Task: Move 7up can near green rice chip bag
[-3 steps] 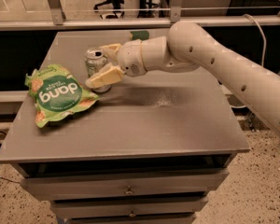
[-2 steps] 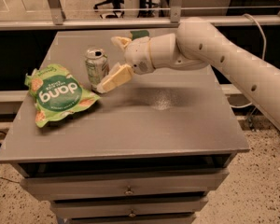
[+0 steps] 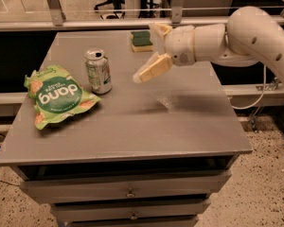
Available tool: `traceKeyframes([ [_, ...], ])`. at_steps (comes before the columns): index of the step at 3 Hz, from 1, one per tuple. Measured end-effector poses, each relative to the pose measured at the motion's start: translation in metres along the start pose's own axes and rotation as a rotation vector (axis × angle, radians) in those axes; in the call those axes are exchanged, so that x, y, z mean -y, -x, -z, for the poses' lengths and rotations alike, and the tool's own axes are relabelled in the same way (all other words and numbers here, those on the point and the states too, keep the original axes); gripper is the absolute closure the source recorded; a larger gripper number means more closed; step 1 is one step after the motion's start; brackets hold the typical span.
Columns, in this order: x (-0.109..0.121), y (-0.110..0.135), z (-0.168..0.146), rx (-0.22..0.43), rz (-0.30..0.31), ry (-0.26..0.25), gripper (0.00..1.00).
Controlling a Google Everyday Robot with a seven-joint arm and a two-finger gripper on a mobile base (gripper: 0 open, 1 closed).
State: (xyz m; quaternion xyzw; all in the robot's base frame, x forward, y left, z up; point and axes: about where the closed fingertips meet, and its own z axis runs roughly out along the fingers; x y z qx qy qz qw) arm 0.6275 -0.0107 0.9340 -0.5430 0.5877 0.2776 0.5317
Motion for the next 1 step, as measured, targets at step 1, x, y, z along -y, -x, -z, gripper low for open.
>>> traceKeyframes([
  [1,0.0202,-0.0077,0.0695,0.013,-0.025,-0.140,0.00],
])
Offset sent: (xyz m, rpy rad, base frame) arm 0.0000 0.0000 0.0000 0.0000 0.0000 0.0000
